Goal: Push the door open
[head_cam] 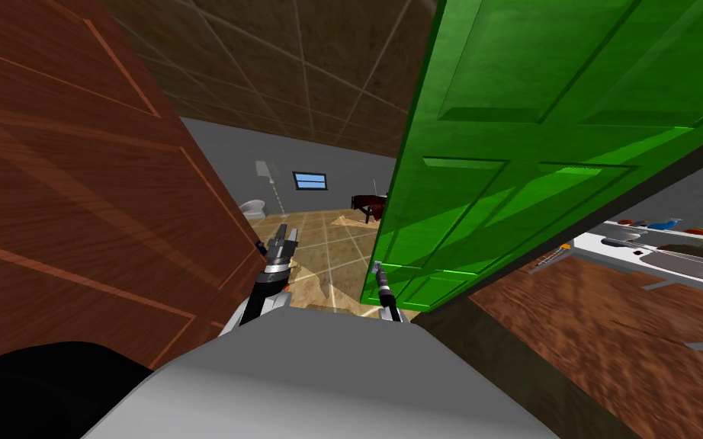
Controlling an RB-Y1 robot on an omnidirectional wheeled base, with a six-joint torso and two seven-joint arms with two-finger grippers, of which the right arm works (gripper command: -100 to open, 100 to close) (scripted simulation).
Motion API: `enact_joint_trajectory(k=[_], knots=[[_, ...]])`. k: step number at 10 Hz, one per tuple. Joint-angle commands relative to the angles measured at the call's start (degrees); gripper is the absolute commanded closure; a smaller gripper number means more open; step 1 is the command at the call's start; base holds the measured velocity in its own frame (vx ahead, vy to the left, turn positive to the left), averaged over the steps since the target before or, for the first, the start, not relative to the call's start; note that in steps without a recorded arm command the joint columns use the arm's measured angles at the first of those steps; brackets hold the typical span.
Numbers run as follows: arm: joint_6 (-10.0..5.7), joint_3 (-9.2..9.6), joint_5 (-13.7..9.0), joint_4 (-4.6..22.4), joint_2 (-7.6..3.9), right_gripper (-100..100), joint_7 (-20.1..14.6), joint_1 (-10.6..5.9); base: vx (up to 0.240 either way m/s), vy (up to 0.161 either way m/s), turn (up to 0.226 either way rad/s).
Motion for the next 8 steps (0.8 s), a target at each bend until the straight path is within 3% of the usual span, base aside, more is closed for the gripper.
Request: enact_joint_trajectory(k=[1, 3, 5, 8], knots=[[-0.11, -0.06, -0.04, -0.07, -0.04, 100, -0.04, -0.02, -0.006, 0.0, -0.002], [0.1, -0.84, -0.49, 0.13, -0.66, 100, 0.27, -0.01, 0.049, 0.014, -0.016], [0.11, -1.02, -0.59, 0.15, -0.77, 100, 0.33, -0.03, 0.131, 0.047, -0.032], [0.26, -2.78, -1.6, 0.31, -1.72, 100, 0.9, -0.19, 0.174, 0.054, -0.038]])
